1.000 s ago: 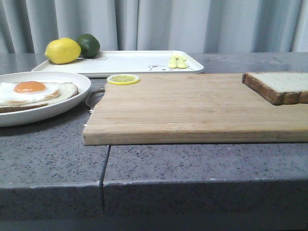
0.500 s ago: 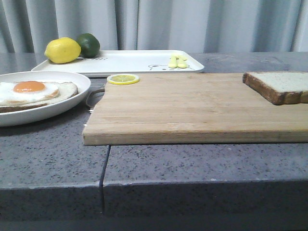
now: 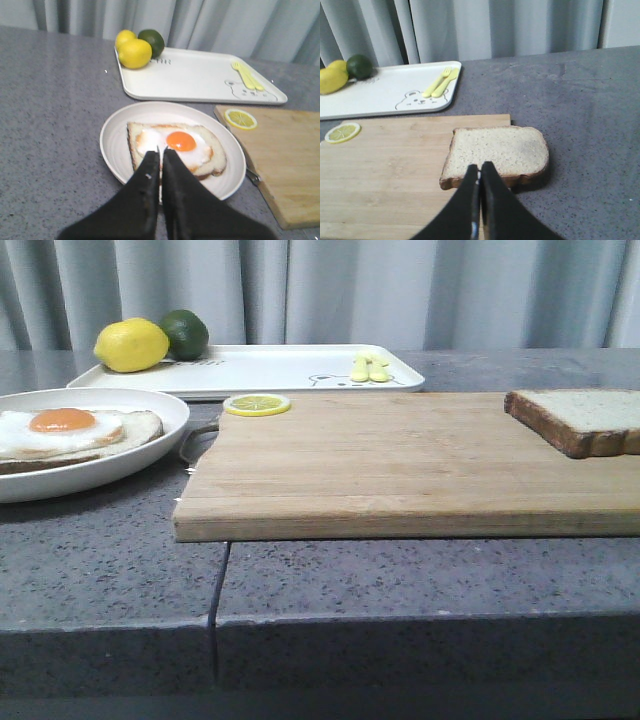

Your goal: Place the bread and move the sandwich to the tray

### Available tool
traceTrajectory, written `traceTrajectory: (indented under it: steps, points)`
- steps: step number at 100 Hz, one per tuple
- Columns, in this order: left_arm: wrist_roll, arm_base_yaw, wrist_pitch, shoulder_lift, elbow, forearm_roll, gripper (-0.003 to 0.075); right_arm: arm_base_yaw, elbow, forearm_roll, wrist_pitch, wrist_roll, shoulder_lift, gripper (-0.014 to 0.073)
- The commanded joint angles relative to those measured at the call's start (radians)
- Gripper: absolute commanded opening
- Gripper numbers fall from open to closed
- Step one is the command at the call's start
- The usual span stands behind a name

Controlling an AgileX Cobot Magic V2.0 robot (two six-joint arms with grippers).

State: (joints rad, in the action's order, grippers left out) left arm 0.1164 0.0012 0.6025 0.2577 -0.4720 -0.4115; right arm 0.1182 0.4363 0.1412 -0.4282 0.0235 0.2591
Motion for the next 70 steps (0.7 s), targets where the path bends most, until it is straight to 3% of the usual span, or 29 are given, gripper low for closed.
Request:
traceTrajectory:
  steps: [1, 21, 70]
  points:
    - [-0.007, -0.001, 0.037, 0.103, -0.123, -0.036, -0.0019, -0.006, 0.101, -0.004, -0.009, -0.051, 0.095, -0.0117]
    - [-0.007, -0.001, 0.109, 0.252, -0.264, -0.036, -0.0019, -0.006, 0.232, 0.009, -0.179, -0.053, 0.248, -0.0117]
    - [-0.007, -0.001, 0.105, 0.308, -0.279, -0.036, -0.0019, -0.006, 0.244, 0.076, -0.195, -0.053, 0.297, -0.0117]
